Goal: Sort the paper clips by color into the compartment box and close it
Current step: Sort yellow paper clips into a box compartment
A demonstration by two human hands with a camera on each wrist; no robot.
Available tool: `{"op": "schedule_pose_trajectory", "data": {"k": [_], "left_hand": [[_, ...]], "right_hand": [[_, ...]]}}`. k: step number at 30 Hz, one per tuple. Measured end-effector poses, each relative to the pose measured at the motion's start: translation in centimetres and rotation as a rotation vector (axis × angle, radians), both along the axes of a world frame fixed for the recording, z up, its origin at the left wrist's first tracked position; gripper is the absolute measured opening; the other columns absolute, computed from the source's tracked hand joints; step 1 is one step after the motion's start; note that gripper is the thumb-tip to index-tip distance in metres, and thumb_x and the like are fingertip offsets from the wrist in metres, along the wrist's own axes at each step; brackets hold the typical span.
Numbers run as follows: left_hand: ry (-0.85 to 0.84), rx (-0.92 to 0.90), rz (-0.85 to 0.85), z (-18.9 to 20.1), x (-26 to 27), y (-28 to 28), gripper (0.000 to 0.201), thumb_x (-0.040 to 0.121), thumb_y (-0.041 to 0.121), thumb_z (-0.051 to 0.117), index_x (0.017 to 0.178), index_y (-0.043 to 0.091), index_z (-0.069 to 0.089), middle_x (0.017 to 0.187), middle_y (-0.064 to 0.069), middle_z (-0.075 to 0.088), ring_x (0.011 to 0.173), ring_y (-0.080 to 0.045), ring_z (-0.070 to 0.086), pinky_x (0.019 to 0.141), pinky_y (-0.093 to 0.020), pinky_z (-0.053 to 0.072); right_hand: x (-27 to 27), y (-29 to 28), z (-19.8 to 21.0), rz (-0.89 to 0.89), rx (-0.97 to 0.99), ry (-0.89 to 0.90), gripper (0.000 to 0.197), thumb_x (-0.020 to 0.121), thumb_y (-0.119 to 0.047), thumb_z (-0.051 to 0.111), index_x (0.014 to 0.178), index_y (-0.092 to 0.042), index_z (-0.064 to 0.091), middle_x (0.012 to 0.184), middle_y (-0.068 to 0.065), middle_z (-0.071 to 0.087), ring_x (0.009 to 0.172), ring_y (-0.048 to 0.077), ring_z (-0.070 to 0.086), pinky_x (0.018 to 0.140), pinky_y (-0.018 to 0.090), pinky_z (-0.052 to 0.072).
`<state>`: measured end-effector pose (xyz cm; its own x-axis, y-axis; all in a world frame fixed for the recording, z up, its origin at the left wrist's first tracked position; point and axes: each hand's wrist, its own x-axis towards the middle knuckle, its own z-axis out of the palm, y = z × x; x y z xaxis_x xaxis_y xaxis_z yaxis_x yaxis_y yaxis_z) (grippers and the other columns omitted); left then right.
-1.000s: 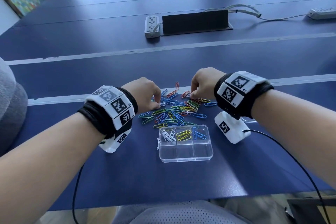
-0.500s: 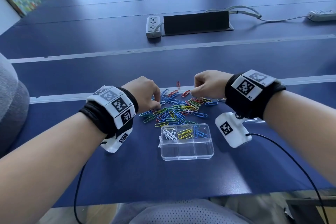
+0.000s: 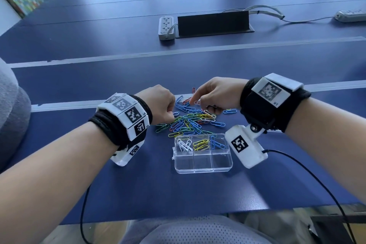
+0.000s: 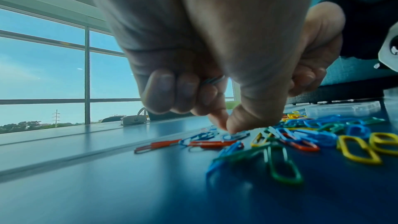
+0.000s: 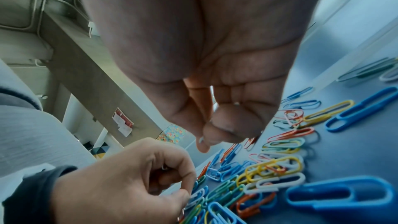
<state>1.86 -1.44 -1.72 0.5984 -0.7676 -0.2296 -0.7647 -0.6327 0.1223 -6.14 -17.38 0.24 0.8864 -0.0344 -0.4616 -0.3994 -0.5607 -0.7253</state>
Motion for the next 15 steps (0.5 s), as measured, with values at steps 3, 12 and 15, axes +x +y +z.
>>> {"op": "schedule_pose_trajectory", "data": {"k": [3, 12, 15], "left_hand": [[0.003, -0.014, 0.009, -0.1, 0.1, 0.3, 0.005, 0.077, 0.023, 0.059, 0.073, 0.019, 0.058, 0.063, 0.008, 0.047, 0.070, -0.019, 0.049, 0.064, -0.025, 0.041], [0.003, -0.012, -0.066, 0.5, 0.2, 0.2, 0.012, 0.080, 0.027, 0.062, 0.084, 0.022, 0.072, 0.068, 0.009, 0.046, 0.075, -0.015, 0.049, 0.076, -0.029, 0.049], [-0.020, 0.007, -0.069, 0.3, 0.0, 0.0, 0.013, 0.078, 0.029, 0.061, 0.082, 0.020, 0.070, 0.068, 0.008, 0.045, 0.076, -0.015, 0.047, 0.076, -0.030, 0.050]], "right_hand": [[0.0, 0.2, 0.0, 0.007, -0.016, 0.002, 0.028, 0.085, 0.000, 0.046, 0.095, -0.011, 0.070, 0.067, 0.012, 0.054, 0.062, 0.024, 0.047, 0.059, 0.032, 0.044], [-0.2, 0.3, 0.3, -0.005, -0.003, -0.004, 0.025, 0.088, 0.002, 0.045, 0.091, -0.012, 0.065, 0.070, 0.007, 0.062, 0.056, 0.021, 0.052, 0.057, 0.028, 0.049], [-0.7, 1.2, 1.0, 0.119, -0.140, -0.028, 0.024, 0.084, -0.004, 0.050, 0.092, -0.018, 0.069, 0.087, 0.021, 0.071, 0.064, 0.020, 0.056, 0.076, 0.037, 0.055]]}}
